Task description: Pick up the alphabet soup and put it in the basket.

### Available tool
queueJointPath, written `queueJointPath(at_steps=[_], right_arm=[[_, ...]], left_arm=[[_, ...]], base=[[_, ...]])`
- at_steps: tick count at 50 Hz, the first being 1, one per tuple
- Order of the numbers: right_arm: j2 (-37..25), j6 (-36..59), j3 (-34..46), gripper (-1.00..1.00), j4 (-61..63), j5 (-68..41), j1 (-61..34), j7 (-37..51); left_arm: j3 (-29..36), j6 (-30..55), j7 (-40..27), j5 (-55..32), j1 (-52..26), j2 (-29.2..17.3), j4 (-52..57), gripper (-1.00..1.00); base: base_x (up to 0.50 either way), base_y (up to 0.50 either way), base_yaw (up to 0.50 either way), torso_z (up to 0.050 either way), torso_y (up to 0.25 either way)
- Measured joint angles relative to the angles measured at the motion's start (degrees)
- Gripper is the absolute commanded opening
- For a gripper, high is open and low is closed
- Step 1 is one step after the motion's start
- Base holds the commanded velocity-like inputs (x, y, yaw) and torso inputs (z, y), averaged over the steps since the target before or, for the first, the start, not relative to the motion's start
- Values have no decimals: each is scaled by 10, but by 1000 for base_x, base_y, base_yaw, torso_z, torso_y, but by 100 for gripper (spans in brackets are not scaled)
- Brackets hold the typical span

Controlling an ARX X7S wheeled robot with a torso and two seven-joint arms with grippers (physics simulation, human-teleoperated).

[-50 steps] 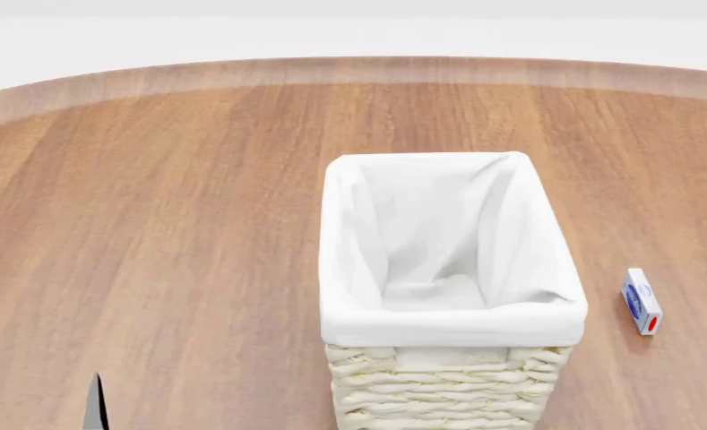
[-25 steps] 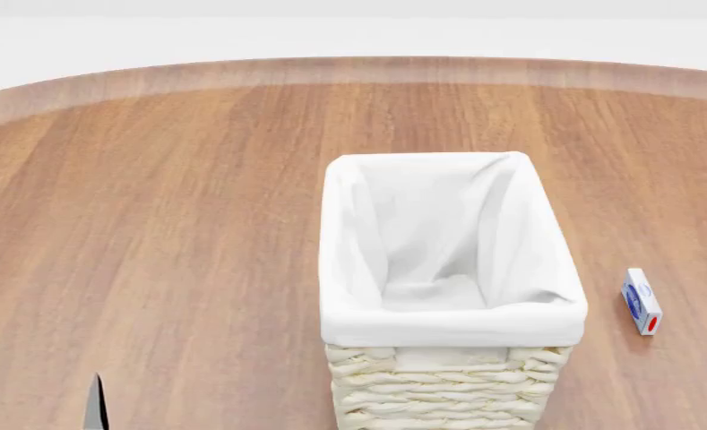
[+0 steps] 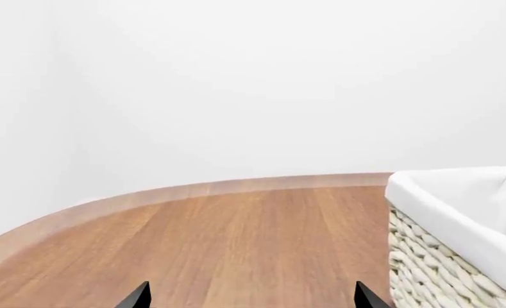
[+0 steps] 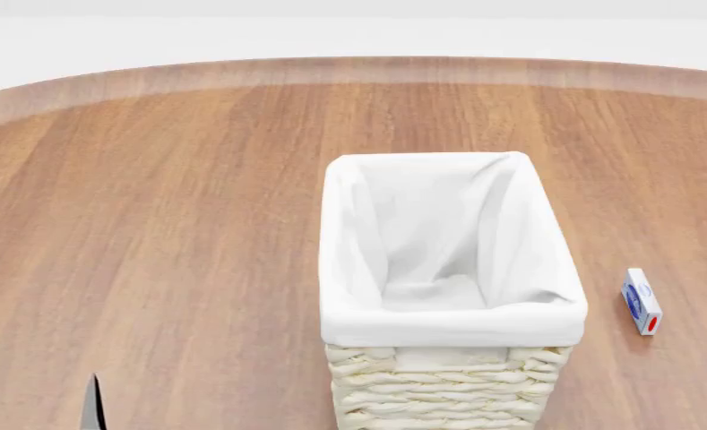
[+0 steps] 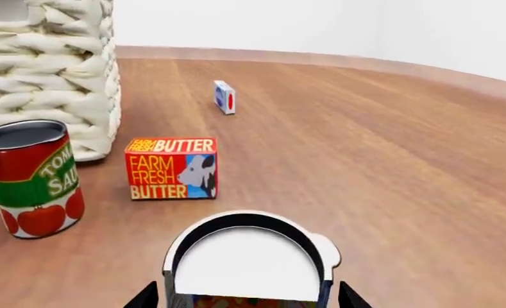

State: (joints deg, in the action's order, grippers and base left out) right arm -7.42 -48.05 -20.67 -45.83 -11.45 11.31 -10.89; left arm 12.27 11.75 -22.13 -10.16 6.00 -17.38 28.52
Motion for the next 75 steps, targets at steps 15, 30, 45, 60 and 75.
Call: queueJointPath(at_steps=[15, 30, 45, 60, 75], right_arm=[[-1, 1, 6, -100, -12, -25, -8, -11], [-1, 120, 19, -100, 189, -27, 45, 32], [-24, 278, 10, -100, 484, -53, 109, 94], [-51, 364, -7, -100, 668, -90, 143, 133], [-88, 437, 7, -100, 787, -111, 106, 165]], left_arm=[[2, -1, -3, -3, 0, -2, 0, 100], [4, -2, -3, -8, -3, -4, -4, 100], [5, -2, -4, -14, -4, -6, -7, 100], [7, -1, -7, -17, -5, -8, -7, 100], [8, -2, -10, -19, -5, -10, -8, 100]], base=[[1, 0, 0, 0, 0], [0, 0, 0, 0, 0], [0, 0, 0, 0, 1], [0, 0, 0, 0, 1], [0, 0, 0, 0, 0]])
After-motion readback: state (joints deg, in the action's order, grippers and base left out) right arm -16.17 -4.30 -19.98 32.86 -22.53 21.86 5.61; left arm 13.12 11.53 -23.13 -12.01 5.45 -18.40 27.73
